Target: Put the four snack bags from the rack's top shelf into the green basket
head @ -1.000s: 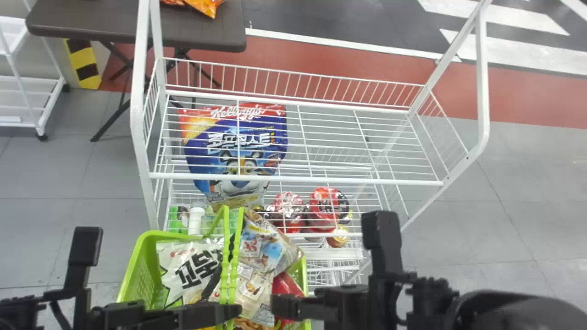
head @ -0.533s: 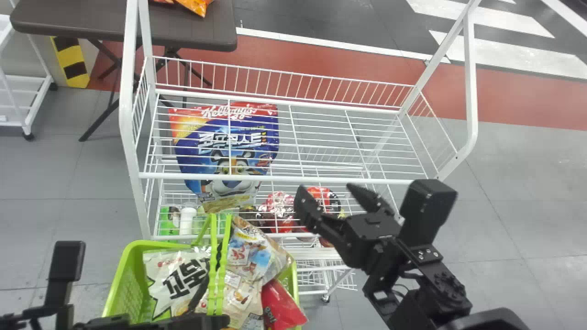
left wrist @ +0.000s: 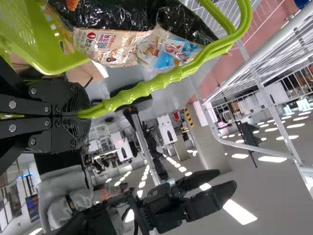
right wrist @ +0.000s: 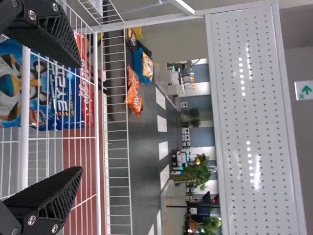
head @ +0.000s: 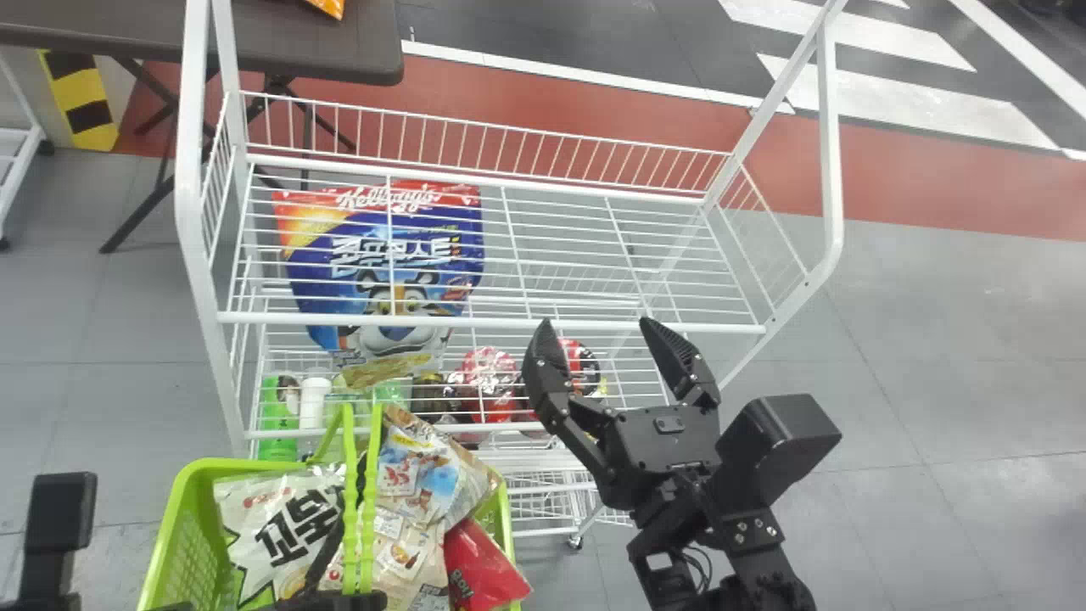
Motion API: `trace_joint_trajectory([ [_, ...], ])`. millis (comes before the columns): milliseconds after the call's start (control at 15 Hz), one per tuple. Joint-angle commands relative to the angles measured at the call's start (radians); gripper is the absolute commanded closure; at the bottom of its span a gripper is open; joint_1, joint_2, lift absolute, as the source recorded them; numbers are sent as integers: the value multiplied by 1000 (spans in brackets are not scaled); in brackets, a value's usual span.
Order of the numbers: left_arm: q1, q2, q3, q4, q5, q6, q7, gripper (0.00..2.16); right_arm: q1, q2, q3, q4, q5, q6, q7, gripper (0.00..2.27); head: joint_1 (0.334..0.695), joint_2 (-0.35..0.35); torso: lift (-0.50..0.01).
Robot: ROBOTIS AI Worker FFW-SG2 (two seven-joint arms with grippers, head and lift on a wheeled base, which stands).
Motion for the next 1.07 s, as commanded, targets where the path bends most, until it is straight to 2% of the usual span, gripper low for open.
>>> trace_joint_trajectory([
  [0, 14, 0, 11, -10, -1, -4, -2, 2125, 0, -4, -7, -1, -9, 3, 1, 63, 695, -319, 0],
  [1000, 15, 0, 18, -17, 1, -7, -2, 2125, -8, -4, -2, 4, -7, 9, -11, 63, 695, -313, 0],
])
